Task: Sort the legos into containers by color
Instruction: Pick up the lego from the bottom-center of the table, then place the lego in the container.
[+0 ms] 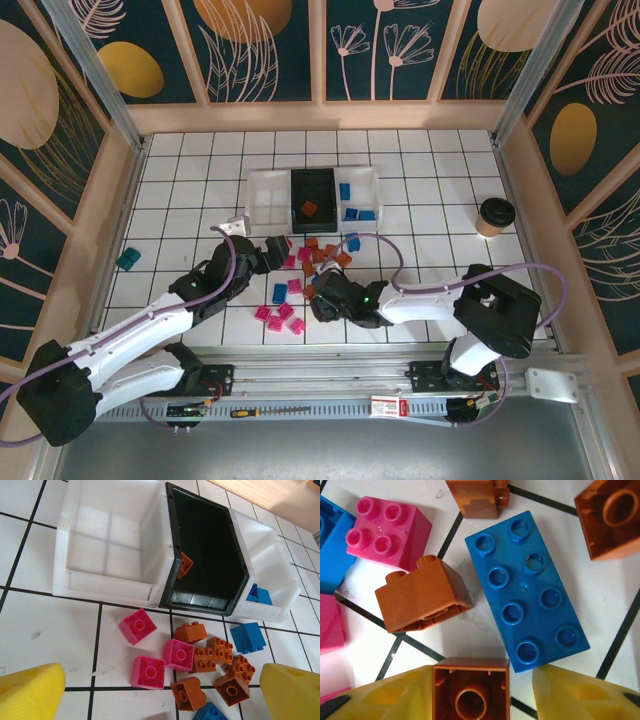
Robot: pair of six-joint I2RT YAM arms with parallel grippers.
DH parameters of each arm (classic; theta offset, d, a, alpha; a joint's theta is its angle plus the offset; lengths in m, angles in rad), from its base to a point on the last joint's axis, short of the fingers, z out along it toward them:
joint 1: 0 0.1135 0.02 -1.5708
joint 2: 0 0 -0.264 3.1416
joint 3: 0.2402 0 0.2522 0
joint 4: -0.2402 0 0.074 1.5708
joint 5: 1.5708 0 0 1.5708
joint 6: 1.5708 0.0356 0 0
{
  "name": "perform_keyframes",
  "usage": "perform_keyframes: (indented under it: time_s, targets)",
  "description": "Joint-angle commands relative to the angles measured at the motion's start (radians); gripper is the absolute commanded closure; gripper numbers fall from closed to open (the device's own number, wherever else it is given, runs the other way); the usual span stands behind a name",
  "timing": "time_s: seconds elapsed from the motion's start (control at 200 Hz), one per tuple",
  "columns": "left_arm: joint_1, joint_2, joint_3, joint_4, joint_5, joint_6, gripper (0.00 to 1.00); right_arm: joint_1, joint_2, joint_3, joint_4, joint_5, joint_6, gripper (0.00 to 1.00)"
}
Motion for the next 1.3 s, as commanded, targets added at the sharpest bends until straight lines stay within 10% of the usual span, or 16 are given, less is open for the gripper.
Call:
perform_keyframes:
  time_s: [0.0, 0.791, 1.296]
  targets:
    - [-0.004, 0.004, -0.014, -0.018, -0.020, -0.012, 0.01, 0.008, 0.030, 0.027, -0.011, 0.051, 0.000, 0.52]
    - [-0.002, 0.041, 0.015, -0.003, -0.022, -0.012, 0.01, 0.038, -0.375, -0.028, -0.045, 0.012, -0.059, 0.87]
    - [-0.002, -0.014, 0.026, -0.065, -0.056, -0.025, 0.01, -0.353, -0.144, 0.301, 0.162, -0.154, -0.262, 0.90]
